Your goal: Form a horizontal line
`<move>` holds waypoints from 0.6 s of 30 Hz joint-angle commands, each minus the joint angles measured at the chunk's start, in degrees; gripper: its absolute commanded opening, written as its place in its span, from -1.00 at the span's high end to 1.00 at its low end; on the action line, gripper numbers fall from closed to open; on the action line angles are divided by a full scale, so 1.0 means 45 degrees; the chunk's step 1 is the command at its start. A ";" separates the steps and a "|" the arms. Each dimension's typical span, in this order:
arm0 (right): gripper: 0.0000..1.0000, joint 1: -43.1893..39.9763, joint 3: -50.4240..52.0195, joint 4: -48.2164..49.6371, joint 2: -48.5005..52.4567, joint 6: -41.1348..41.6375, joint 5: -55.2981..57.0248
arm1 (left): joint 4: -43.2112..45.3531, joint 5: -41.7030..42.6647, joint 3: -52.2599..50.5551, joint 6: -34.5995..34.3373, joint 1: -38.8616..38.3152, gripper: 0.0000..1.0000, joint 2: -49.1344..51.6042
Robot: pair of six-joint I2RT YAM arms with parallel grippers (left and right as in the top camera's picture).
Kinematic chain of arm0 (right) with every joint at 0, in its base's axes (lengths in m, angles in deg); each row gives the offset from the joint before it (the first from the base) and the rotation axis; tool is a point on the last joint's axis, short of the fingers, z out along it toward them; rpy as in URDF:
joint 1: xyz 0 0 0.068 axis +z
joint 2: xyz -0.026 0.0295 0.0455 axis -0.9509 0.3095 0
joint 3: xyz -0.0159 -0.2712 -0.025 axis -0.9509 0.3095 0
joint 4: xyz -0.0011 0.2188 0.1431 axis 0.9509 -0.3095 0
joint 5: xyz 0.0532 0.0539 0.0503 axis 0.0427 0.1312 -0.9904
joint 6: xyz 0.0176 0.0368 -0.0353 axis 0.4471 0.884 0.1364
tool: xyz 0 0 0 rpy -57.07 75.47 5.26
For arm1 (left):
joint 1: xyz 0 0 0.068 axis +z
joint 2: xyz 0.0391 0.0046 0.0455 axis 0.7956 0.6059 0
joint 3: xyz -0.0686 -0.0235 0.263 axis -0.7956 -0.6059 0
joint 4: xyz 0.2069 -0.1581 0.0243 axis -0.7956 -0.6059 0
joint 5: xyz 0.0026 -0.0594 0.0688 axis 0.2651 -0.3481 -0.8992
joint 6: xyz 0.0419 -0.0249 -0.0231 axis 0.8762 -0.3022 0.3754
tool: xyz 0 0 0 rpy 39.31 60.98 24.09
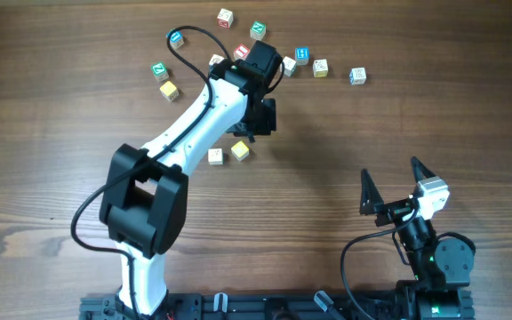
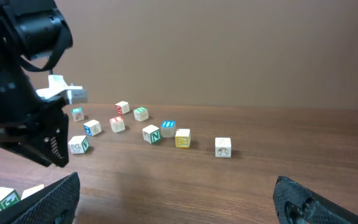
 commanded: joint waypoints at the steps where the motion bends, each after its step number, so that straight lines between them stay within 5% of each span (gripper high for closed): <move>1: -0.99 0.0063 0.0010 0.0073 -0.0092 0.0034 -0.0112 | 0.0301 -0.0223 -0.0107 -0.0131 -0.0097 0.54 0.0379; 18: -1.00 0.0063 0.0010 0.0073 -0.0092 0.0039 -0.0112 | 0.1171 -0.0748 -0.0107 -0.0136 -0.0476 0.63 0.1307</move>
